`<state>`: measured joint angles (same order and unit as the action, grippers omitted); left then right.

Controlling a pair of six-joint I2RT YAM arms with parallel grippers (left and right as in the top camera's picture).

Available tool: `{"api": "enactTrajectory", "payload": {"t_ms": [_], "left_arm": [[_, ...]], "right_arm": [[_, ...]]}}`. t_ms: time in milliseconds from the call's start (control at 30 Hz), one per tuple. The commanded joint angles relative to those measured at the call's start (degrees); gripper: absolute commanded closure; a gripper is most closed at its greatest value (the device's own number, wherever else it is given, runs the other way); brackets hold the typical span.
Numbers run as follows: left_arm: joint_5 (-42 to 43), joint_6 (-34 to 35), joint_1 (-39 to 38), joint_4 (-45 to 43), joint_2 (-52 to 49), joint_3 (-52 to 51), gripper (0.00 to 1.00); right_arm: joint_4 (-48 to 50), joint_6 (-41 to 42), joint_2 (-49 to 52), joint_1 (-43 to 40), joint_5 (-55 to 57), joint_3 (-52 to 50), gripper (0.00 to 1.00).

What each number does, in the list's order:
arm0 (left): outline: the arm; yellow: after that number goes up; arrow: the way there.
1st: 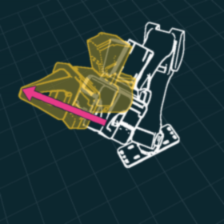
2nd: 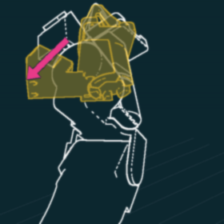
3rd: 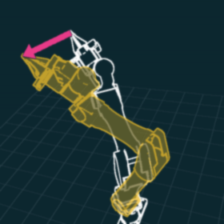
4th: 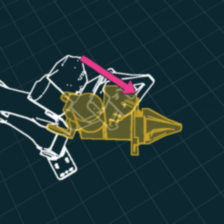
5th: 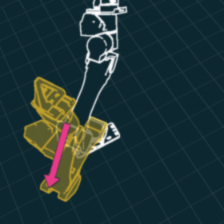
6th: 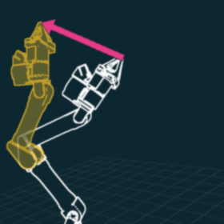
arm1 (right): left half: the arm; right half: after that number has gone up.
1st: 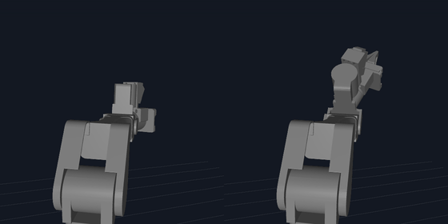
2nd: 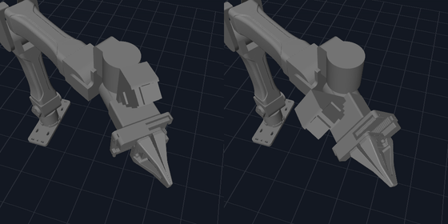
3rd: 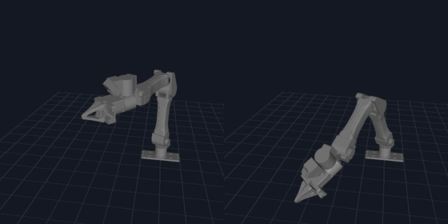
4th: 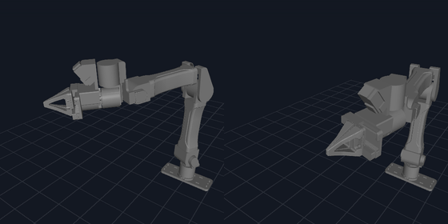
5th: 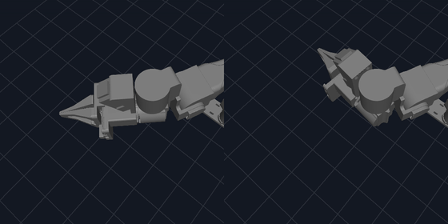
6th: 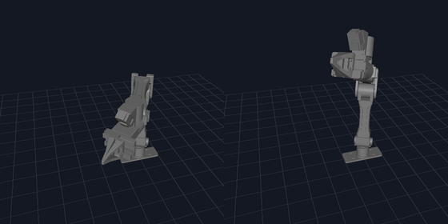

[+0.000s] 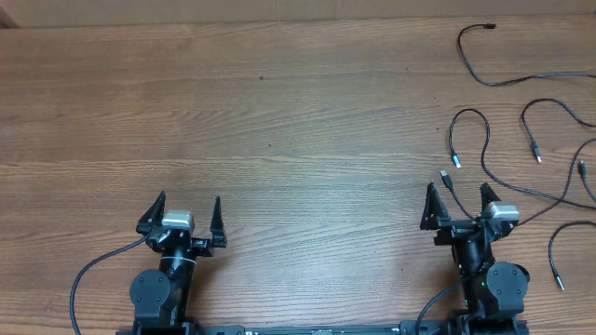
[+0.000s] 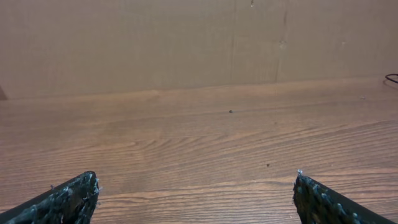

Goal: Untangle cables

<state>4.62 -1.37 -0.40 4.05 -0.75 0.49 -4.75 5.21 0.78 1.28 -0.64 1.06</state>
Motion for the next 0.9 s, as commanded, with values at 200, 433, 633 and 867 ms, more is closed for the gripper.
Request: {"api": "enactTrajectory", "payload": {"t_ms": [200, 433, 633, 867], "left_arm": [[-0.2, 1.0, -0.4, 0.1, 0.5, -0.2, 0.0], [-0.2, 1.0, -0.4, 0.1, 0.5, -0.2, 0.0], [-0.2, 1.0, -0.4, 0.2, 0.5, -0.2, 0.0], [-0.2, 1.0, -0.4, 0.1, 0.5, -0.2, 0.0]], "right_arm": [[0.5, -9.8, -0.7, 1.4, -6.3, -0.6, 0.0], [0.5, -9.8, -0.7, 1.4, -6.0, -0.6, 0.0], [0.5, -9.8, -0.7, 1.3, -6.0, -0.6, 0.0], [0.5, -9.8, -0.7, 1.3, -6.0, -0.6, 0.0]]}}
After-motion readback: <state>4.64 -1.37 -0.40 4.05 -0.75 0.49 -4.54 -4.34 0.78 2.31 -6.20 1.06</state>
